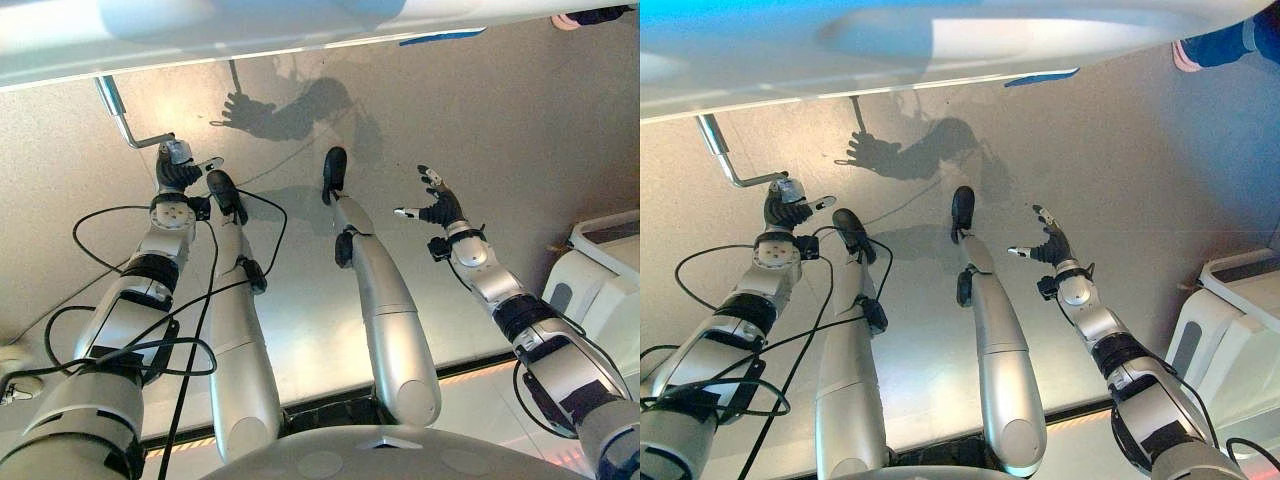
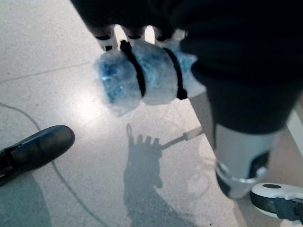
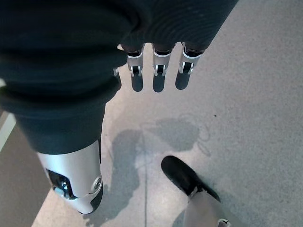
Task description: Raise the hospital bed
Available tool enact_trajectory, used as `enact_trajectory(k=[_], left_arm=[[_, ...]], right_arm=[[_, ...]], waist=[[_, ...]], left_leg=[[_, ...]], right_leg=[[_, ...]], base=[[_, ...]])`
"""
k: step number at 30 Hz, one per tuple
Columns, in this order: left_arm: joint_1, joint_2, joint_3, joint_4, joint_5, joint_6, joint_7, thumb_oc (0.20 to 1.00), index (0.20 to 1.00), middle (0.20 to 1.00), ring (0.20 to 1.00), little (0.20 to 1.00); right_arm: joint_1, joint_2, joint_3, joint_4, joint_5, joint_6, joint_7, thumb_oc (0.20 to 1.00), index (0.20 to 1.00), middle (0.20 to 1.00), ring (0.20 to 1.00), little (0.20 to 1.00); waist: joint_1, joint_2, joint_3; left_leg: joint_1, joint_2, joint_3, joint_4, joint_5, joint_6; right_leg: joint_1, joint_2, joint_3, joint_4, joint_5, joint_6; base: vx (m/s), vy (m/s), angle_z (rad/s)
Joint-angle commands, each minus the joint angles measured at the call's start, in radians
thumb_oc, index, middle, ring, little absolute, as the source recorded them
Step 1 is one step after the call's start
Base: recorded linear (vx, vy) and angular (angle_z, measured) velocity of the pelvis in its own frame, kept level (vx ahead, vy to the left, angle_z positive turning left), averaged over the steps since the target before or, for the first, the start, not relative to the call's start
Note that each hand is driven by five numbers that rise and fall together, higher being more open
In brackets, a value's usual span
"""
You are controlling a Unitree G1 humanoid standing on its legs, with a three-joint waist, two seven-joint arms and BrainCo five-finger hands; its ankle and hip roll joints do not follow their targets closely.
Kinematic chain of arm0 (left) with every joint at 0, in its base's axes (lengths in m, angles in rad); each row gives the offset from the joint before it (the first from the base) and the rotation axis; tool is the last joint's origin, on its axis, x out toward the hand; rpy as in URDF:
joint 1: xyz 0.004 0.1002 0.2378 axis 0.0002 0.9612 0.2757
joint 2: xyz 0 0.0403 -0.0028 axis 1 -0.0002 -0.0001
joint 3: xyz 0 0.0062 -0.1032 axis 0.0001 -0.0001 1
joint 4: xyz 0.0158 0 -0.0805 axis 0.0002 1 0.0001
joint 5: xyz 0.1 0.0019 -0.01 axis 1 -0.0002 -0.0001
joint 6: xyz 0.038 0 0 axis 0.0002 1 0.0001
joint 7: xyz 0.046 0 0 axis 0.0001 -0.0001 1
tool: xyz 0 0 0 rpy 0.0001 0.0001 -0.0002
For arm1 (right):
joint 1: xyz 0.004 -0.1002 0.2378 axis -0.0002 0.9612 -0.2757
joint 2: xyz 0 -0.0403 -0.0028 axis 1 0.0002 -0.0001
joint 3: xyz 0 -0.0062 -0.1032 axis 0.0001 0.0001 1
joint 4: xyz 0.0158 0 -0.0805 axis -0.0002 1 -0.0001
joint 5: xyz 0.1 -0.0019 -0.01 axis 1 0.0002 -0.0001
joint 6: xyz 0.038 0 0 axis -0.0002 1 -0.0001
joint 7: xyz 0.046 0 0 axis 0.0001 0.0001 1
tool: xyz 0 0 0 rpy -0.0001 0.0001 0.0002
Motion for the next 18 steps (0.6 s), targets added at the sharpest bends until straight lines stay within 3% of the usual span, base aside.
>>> enact_trajectory(k=[1, 2, 3, 4, 5, 18], left_arm=[[0.011, 0.013, 0.005, -0.022, -0.015, -0.018, 0.014, 1.000, 1.000, 1.000, 1.000, 1.000], [0.013, 0.014, 0.005, -0.026, -0.015, -0.018, 0.014, 0.900, 0.900, 0.900, 0.900, 0.900], [0.013, 0.014, 0.004, -0.024, -0.015, -0.017, 0.012, 0.454, 0.454, 0.454, 0.454, 0.454], [0.013, 0.014, 0.004, -0.024, -0.015, -0.017, 0.012, 0.256, 0.256, 0.256, 0.256, 0.256], [0.015, 0.013, 0.004, -0.029, -0.016, -0.018, 0.011, 0.200, 0.200, 0.200, 0.200, 0.200], [0.011, 0.005, -0.005, -0.037, -0.024, -0.017, 0.002, 0.200, 0.200, 0.200, 0.200, 0.200]], right_arm=[[0.043, -0.034, 0.024, -0.057, -0.009, -0.034, -0.004, 1.000, 1.000, 1.000, 1.000, 1.000], [0.043, -0.035, 0.023, -0.061, -0.009, -0.033, -0.005, 1.000, 1.000, 1.000, 1.000, 1.000], [0.045, -0.034, 0.022, -0.064, -0.010, -0.034, -0.005, 1.000, 1.000, 1.000, 1.000, 1.000], [0.045, -0.034, 0.022, -0.064, -0.010, -0.034, -0.005, 1.000, 1.000, 1.000, 1.000, 1.000], [0.047, -0.036, 0.021, -0.069, -0.012, -0.034, -0.003, 1.000, 1.000, 1.000, 1.000, 1.000], [0.056, -0.036, 0.018, -0.078, -0.013, -0.036, -0.004, 1.000, 1.000, 1.000, 1.000, 1.000]], waist=[[0.013, -0.032, -0.013], [0.014, -0.031, -0.013], [0.013, -0.031, -0.013], [0.013, -0.031, -0.013], [0.013, -0.030, -0.013], [0.013, -0.026, -0.013]], left_leg=[[-0.050, -0.026, -0.026, 0.086, -0.036, 0.012], [-0.051, -0.027, -0.028, 0.088, -0.036, 0.013], [-0.052, -0.027, -0.028, 0.088, -0.036, 0.013], [-0.052, -0.027, -0.028, 0.088, -0.036, 0.013], [-0.053, -0.028, -0.028, 0.089, -0.036, 0.014], [-0.055, -0.029, -0.025, 0.090, -0.037, 0.014]], right_leg=[[0.034, -0.006, 0.016, -0.056, 0.046, 0.152], [0.032, -0.007, 0.016, -0.053, 0.046, 0.152], [0.032, -0.007, 0.016, -0.053, 0.044, 0.152], [0.032, -0.007, 0.016, -0.053, 0.045, 0.152], [0.031, -0.007, 0.016, -0.052, 0.045, 0.152], [0.028, -0.005, 0.023, -0.056, 0.045, 0.152]], base=[[0.00, 0.000, 0.00], [0.00, 0.000, 0.00], [0.00, 0.000, 0.00], [0.00, 0.000, 0.00], [0.00, 0.000, 0.00], [0.00, 0.000, 0.00]])
